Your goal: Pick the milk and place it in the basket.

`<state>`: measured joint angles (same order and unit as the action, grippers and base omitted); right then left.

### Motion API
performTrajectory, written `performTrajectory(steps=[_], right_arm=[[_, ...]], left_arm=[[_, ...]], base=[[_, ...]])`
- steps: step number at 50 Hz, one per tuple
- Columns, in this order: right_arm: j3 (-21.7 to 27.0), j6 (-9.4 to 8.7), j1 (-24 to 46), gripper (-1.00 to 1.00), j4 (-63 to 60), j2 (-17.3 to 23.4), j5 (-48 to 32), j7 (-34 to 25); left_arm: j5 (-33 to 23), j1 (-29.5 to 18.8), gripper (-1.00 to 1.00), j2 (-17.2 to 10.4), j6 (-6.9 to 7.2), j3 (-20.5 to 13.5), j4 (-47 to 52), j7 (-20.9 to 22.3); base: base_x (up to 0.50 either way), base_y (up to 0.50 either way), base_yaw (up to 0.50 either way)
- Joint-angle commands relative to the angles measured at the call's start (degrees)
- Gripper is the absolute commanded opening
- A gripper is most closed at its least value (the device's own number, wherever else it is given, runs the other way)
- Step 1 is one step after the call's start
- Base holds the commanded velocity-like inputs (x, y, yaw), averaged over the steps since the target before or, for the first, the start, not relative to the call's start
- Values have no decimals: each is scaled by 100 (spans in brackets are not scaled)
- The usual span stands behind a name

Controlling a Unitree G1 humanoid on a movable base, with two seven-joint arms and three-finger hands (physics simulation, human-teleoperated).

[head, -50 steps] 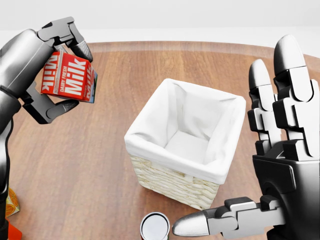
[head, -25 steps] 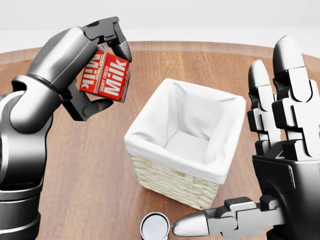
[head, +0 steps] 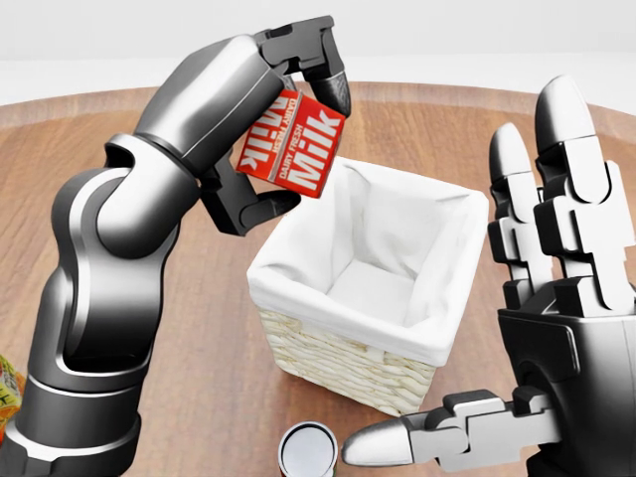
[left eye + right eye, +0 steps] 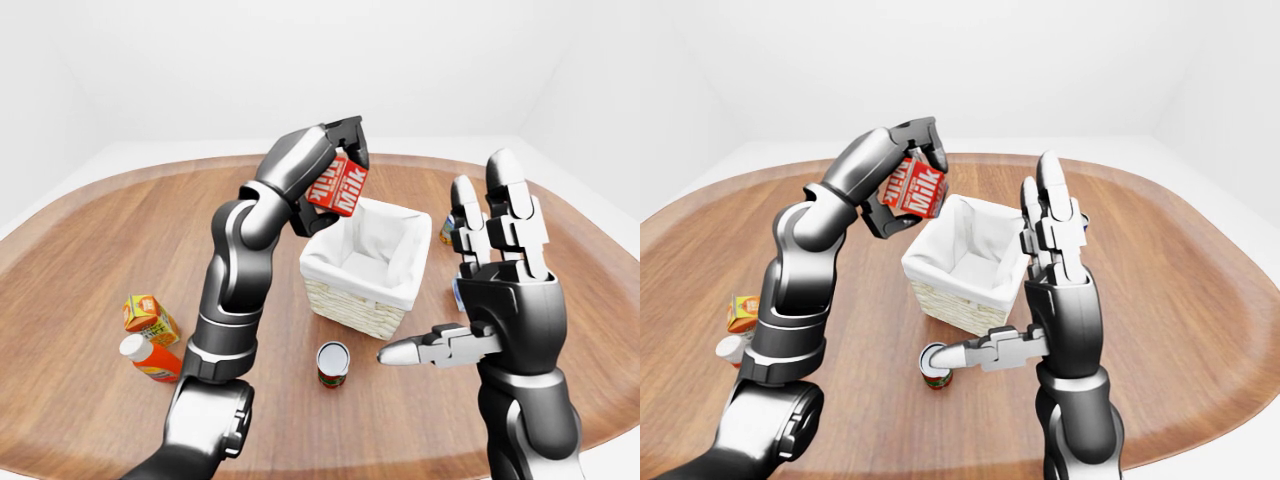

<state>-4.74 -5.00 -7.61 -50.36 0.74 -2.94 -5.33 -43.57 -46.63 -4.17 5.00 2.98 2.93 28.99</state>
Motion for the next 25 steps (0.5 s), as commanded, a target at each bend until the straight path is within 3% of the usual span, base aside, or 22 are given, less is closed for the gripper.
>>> performTrajectory(steps=[1, 13, 25], right_arm=[[19, 0, 3, 100, -68, 1, 11, -7], [39, 0, 19, 100, -107, 1, 24, -18], [83, 0, 38, 100, -169, -4, 42, -27]], left_arm=[[-107, -178, -100, 405, 0, 134, 14, -137], [34, -163, -100, 697, 0, 248, -751, -471], [424, -766, -100, 677, 0, 163, -2478, -1172]], base=[[0, 0, 0], [0, 0, 0], [0, 0, 0]])
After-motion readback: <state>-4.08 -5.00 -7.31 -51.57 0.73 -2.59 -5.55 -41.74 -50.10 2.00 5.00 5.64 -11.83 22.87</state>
